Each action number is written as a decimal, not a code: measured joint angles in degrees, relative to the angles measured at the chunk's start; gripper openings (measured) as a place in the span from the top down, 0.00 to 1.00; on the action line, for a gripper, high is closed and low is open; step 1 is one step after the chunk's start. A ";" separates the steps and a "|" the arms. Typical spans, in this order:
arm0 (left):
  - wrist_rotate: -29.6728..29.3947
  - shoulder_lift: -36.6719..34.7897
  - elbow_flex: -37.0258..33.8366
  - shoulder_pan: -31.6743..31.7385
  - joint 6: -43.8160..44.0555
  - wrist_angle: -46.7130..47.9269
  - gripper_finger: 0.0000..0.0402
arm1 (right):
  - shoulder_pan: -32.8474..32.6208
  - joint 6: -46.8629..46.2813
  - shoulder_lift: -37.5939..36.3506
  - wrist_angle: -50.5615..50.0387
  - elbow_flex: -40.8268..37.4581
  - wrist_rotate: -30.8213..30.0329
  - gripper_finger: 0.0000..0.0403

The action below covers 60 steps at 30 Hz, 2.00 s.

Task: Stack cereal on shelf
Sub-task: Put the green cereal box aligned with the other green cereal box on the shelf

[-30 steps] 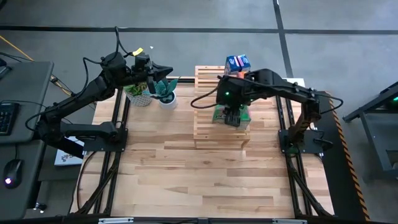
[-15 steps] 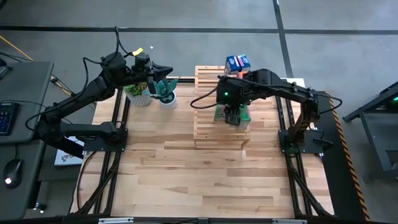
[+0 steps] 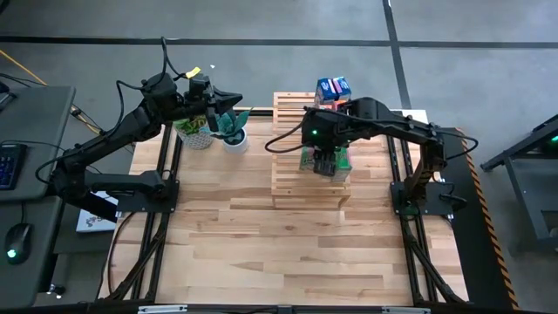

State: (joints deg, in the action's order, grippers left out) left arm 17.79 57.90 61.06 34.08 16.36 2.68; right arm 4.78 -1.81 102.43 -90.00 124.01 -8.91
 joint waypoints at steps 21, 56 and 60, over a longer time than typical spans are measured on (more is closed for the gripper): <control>-0.01 0.01 0.00 0.00 0.00 0.00 1.00 | 0.02 -0.88 0.00 0.02 0.00 3.32 0.47; 0.68 7.17 -0.04 -0.97 0.18 -4.78 1.00 | -2.01 -5.61 -6.51 4.41 -0.23 15.17 0.96; 3.50 12.18 1.58 -2.95 1.40 -6.61 1.00 | -4.96 -7.66 -6.10 3.14 -3.24 13.50 0.99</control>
State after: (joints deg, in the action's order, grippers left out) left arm 21.29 70.08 62.64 31.13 17.76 -3.93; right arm -0.18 -9.46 96.33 -86.86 120.76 4.59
